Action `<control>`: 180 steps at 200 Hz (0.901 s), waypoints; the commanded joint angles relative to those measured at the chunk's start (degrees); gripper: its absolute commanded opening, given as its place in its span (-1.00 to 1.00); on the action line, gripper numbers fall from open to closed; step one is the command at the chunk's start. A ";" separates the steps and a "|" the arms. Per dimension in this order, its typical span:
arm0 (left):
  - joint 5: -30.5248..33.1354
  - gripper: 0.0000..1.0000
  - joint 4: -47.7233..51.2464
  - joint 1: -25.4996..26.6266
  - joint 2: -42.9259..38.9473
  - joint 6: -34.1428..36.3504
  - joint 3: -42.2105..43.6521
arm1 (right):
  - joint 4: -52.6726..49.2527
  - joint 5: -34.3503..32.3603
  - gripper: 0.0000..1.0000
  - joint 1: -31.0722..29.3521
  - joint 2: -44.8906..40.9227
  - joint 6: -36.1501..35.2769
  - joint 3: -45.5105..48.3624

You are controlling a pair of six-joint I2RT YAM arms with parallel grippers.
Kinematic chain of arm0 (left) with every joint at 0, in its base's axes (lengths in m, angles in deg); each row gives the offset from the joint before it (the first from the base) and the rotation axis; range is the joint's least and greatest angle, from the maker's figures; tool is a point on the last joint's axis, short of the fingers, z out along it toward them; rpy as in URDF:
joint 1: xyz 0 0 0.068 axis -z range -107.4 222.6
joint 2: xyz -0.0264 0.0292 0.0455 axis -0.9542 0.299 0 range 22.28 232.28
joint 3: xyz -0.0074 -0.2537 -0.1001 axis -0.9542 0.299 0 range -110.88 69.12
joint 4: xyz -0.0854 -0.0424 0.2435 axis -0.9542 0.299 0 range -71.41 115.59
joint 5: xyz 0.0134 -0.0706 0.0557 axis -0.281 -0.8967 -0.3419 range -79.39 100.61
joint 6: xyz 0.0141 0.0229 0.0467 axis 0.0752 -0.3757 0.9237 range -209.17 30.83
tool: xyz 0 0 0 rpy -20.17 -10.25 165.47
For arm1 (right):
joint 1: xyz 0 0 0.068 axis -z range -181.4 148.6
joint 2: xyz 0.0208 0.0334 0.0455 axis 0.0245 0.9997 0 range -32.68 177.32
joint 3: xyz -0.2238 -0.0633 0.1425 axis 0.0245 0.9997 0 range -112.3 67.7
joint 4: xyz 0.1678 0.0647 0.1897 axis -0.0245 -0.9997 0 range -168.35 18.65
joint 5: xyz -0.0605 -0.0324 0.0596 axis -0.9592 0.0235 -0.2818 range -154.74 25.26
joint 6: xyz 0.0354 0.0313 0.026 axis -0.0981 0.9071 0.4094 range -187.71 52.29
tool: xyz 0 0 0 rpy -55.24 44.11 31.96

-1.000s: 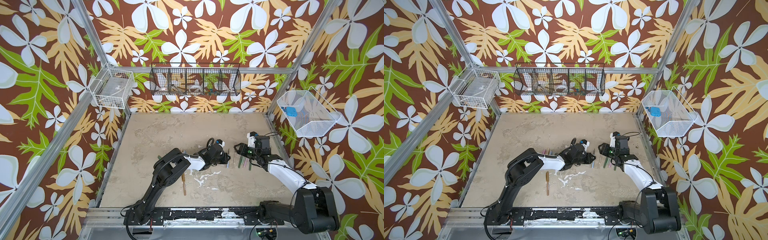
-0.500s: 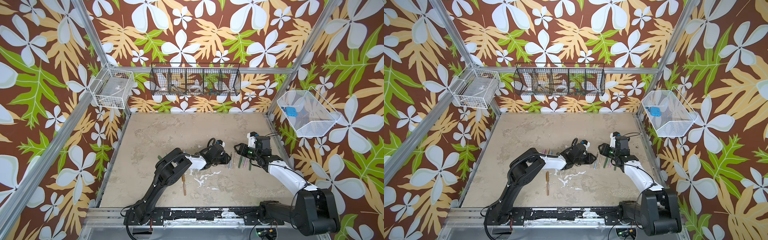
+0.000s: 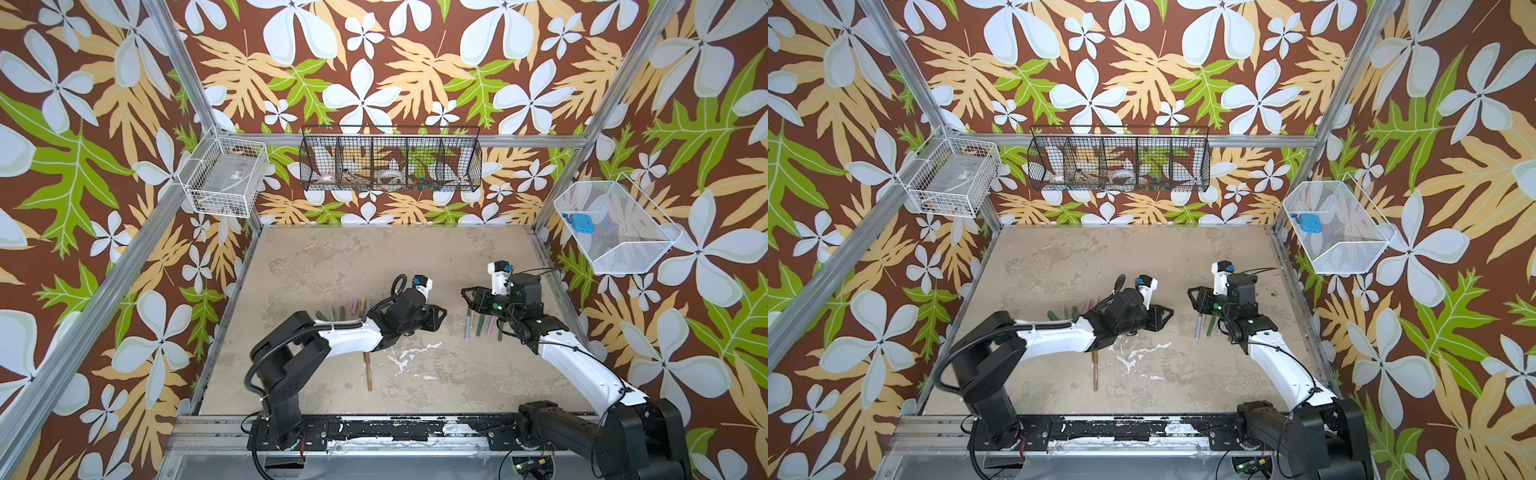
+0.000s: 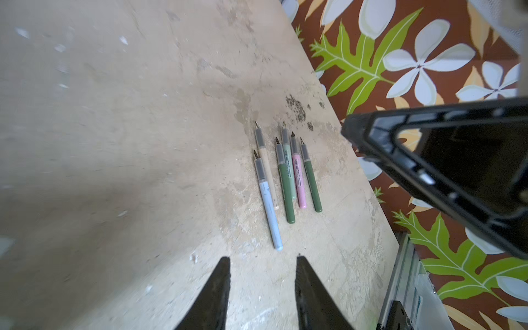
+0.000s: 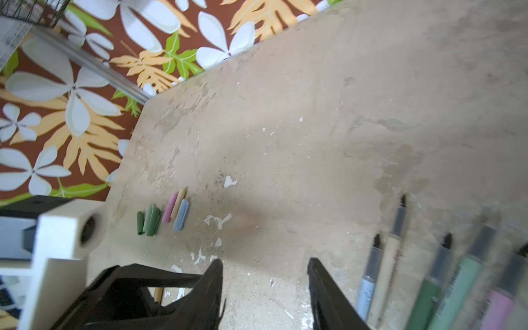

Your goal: Open the pen caps

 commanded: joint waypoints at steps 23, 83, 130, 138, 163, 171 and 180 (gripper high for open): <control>17.56 -0.18 17.70 0.04 -17.15 1.12 11.14 | -6.55 -11.21 -0.03 -14.80 5.23 -4.81 -5.89; 18.78 -0.15 33.15 -3.81 -47.87 -7.85 28.45 | -10.48 -16.57 -0.04 -27.18 13.40 -3.04 -11.78; 14.85 -0.36 38.00 -7.86 -53.91 -12.59 32.42 | -11.98 -16.32 -0.03 -28.81 13.46 -1.78 -13.28; 14.99 -0.38 37.80 -7.86 -52.53 -12.84 32.85 | -11.91 -15.95 -0.03 -28.79 13.15 -1.61 -12.96; 13.01 -0.44 36.01 -7.86 -48.65 -13.32 34.68 | -11.00 -12.77 -0.03 -28.90 12.29 -1.51 -11.56; 12.90 -0.49 35.72 -7.87 -47.71 -13.46 35.24 | -10.91 -12.01 -0.03 -28.99 12.14 -1.60 -11.24; 13.19 -0.55 35.78 -7.89 -46.72 -13.67 35.54 | -11.10 -11.88 -0.03 -29.03 12.01 -1.69 -10.93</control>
